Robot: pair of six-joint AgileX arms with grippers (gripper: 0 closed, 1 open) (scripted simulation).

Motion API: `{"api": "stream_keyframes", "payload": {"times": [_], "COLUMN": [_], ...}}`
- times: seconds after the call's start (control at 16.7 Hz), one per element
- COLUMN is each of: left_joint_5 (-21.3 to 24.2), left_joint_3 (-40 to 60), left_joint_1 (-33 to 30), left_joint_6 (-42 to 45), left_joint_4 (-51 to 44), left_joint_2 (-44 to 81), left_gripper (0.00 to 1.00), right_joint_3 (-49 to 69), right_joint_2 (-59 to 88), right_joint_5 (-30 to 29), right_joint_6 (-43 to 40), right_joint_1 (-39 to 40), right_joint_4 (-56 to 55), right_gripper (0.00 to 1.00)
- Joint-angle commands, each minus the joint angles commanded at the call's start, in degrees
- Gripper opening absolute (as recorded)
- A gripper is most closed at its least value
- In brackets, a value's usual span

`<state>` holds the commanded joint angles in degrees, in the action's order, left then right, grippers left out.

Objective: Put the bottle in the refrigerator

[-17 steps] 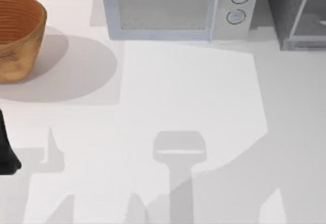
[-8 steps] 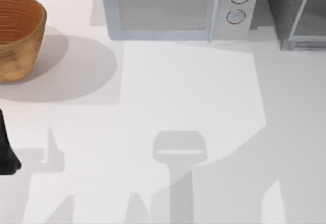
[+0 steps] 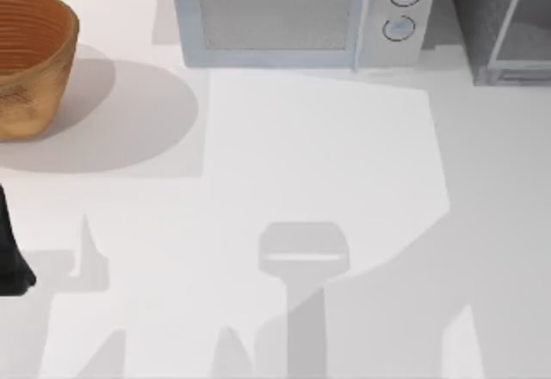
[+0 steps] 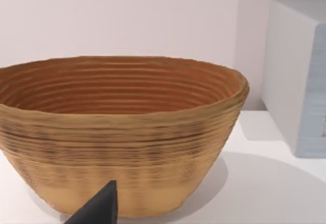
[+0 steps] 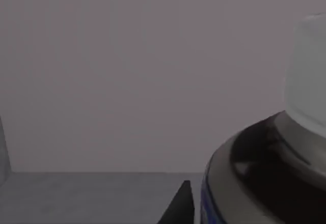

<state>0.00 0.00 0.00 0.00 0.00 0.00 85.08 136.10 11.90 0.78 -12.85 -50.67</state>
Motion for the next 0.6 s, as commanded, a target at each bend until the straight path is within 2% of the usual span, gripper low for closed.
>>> {"api": "stream_keyframes", "payload": {"times": [0.24,0.6], "left_joint_5": [0.00,0.00], "left_joint_3": [0.00,0.00], "left_joint_1": [0.00,0.00], "left_joint_6": [0.00,0.00], "left_joint_4": [0.00,0.00], "left_joint_2": [0.00,0.00], "left_gripper": [1.00,1.00], "right_joint_3": [0.00,0.00], "right_joint_2": [0.00,0.00], "right_joint_5": [0.00,0.00], "right_joint_6": [0.00,0.00], "right_joint_1": [0.00,0.00], "right_joint_4": [0.00,0.00], "right_gripper": [0.98,1.00]}}
